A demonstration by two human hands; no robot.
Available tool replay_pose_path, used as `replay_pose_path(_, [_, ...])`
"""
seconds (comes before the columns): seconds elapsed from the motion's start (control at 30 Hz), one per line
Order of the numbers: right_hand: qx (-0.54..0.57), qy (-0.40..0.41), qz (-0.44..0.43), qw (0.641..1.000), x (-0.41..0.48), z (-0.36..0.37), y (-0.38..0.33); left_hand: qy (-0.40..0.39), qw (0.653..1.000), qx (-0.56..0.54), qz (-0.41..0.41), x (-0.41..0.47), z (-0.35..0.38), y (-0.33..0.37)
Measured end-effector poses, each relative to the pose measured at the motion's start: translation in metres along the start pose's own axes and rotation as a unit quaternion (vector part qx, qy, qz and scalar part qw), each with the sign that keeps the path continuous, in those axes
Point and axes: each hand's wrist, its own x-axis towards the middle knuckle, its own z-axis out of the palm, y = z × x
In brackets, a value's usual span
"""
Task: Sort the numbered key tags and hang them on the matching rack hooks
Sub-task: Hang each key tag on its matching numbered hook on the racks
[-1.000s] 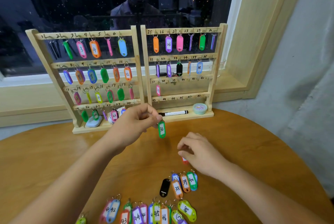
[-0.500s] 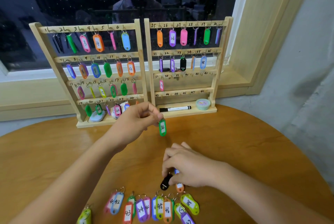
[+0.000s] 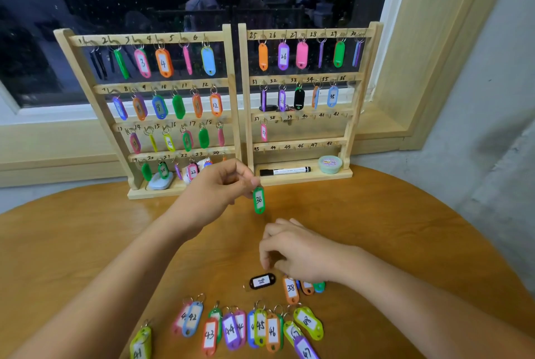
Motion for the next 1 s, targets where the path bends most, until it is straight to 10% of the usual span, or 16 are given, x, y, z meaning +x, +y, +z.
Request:
replay_pose_path(0.2, [0.005,0.069,0.029,0.997,0.0,-0.009,0.009,0.014,1.0,-0.005,-0.007,0.001,-0.004,-0.002])
replay_pose_path(1.0, [0.107,-0.058,-0.002,0.993,0.015,0.008,-0.014,0.013,1.0,0.004,-0.007,0.007,-0.011,-0.008])
